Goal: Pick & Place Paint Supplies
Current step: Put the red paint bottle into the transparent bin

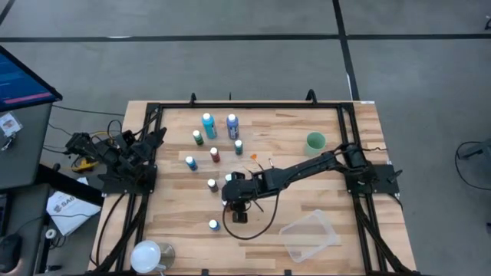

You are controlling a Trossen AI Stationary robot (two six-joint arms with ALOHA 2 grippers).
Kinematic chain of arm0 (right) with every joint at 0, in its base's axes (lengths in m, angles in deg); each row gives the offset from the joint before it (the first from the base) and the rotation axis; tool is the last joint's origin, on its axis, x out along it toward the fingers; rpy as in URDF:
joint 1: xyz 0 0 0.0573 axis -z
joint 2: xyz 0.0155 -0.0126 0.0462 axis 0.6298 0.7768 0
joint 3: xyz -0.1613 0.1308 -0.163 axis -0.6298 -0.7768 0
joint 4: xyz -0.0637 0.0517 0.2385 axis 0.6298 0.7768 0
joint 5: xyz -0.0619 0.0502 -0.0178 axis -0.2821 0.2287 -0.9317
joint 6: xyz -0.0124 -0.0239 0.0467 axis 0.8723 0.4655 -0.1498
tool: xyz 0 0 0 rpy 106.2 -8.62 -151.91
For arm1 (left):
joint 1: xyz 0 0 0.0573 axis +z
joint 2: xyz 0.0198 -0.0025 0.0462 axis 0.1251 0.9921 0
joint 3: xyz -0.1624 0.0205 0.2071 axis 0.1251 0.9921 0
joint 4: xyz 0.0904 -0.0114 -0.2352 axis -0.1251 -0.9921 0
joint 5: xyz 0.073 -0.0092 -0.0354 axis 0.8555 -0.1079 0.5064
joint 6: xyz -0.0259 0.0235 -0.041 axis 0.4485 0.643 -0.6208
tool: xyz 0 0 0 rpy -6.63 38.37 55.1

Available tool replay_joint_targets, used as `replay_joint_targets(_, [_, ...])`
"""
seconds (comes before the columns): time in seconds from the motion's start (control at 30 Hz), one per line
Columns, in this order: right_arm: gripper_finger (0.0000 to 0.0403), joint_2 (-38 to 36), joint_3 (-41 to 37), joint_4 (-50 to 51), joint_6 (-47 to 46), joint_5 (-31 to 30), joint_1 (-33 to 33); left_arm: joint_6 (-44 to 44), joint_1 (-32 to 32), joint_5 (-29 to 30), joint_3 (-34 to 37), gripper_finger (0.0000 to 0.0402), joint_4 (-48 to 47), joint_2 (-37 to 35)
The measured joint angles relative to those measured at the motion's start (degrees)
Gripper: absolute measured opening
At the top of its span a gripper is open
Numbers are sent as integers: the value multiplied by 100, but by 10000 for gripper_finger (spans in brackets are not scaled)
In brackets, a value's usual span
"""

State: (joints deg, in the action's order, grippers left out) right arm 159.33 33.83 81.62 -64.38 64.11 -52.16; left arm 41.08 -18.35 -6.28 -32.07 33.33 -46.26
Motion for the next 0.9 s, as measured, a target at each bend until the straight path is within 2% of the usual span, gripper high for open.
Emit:
replay_joint_targets(0.4, [97, -208, -2, -91, -254, 1, -176, 0, 0, 0, 0, 132, -34, 1])
replay_joint_targets(0.67, [97, -1472, -3, 941, -623, -37, -566, -17, 0, -1, -1, 132, -102, 140])
replay_joint_targets(0.77, [97, -1975, 0, 1552, -965, -438, -870, -45, 0, -7, -2, 132, -57, 285])
replay_joint_targets(0.9, [97, -2422, 2, 2682, -1829, -1282, -1456, -168, 0, -13, 0, 132, -46, 455])
